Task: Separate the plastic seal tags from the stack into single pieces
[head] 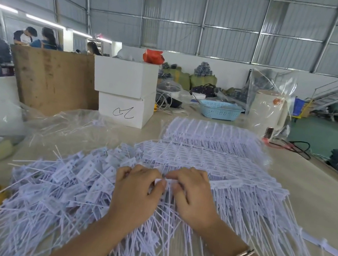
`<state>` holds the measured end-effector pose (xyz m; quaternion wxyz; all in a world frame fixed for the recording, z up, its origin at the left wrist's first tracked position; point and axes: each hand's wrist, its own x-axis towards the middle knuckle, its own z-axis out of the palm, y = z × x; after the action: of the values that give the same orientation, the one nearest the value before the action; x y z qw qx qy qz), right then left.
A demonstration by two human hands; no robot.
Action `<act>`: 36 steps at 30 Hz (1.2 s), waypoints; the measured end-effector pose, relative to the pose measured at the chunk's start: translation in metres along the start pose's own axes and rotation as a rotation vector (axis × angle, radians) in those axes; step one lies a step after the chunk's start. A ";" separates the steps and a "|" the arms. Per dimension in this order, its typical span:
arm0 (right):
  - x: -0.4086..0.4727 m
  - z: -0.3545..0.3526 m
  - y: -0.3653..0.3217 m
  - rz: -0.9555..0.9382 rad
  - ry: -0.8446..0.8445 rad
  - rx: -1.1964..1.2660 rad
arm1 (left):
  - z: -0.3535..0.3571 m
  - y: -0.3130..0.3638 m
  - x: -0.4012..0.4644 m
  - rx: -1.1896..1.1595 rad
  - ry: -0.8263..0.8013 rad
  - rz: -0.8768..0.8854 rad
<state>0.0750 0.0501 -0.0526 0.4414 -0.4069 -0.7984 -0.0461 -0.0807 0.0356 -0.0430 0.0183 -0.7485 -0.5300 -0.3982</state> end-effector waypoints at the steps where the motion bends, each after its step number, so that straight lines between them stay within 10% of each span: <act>1: 0.001 0.001 -0.001 -0.005 -0.027 -0.084 | 0.001 -0.001 0.000 0.009 0.004 0.005; 9: 0.017 -0.008 -0.013 -0.014 -0.212 -0.380 | 0.005 -0.004 0.000 0.016 0.138 -0.046; 16: 0.002 0.003 -0.002 0.054 -0.291 0.068 | 0.003 -0.005 0.001 0.116 0.071 -0.005; 36: -0.003 0.006 -0.001 0.002 0.103 0.143 | 0.002 0.001 0.009 -0.272 0.094 -0.234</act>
<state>0.0709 0.0503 -0.0582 0.5098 -0.3723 -0.7755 -0.0095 -0.0782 0.0430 -0.0386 -0.1045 -0.6579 -0.5533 -0.5002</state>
